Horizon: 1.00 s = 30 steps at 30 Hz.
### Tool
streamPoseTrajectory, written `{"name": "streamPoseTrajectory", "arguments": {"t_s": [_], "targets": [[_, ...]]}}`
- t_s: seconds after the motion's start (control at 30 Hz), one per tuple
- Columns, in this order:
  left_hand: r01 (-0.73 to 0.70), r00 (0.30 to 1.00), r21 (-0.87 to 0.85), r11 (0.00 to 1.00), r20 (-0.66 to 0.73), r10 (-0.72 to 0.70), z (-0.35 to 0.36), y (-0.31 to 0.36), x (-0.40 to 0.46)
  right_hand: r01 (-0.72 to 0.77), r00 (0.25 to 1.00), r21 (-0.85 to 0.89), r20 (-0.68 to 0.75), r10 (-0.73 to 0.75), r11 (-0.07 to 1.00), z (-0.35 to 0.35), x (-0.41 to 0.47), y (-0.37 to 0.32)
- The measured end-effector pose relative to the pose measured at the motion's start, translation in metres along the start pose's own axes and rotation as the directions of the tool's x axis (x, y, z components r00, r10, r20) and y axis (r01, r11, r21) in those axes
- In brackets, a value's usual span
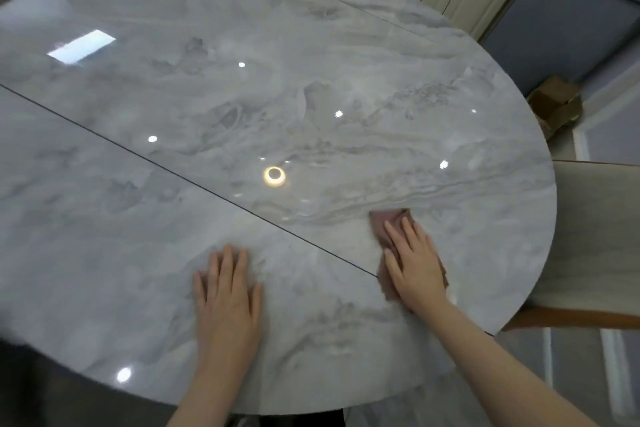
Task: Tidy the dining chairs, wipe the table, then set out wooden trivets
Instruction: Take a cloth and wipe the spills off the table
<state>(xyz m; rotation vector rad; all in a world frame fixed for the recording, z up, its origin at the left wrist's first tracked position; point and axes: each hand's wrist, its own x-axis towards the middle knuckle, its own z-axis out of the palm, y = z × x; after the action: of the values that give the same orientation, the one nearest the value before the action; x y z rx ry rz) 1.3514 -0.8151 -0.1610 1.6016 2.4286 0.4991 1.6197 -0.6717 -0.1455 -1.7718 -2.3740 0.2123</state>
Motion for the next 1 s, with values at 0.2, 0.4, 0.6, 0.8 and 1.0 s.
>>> {"name": "streamPoseTrajectory", "arguments": {"t_s": [0.2,0.4,0.6,0.8,1.0], "targets": [[0.07,0.997,0.107,0.992,0.02,-0.073,-0.008,-0.016,-0.02,0.075,0.996,0.063,-0.05,-0.072,0.995,0.044,0.047,-0.136],[0.062,0.998,0.123,0.99,0.008,-0.064,-0.01,-0.015,-0.02,0.518,0.841,0.065,0.145,-0.522,0.853,0.03,-0.033,-0.117],[0.078,0.997,0.126,0.989,0.013,-0.08,-0.009,-0.013,-0.021,0.081,0.995,0.026,0.054,-0.082,0.996,0.011,-0.003,-0.045],[0.102,0.995,0.018,0.995,0.001,-0.102,-0.011,-0.013,-0.02,0.253,0.967,0.098,0.01,-0.256,0.962,0.041,-0.025,-0.151],[0.095,0.993,-0.074,0.993,-0.056,-0.1,-0.01,0.02,-0.023,0.481,0.859,0.107,0.144,-0.492,0.87,0.012,-0.069,-0.058]]}}
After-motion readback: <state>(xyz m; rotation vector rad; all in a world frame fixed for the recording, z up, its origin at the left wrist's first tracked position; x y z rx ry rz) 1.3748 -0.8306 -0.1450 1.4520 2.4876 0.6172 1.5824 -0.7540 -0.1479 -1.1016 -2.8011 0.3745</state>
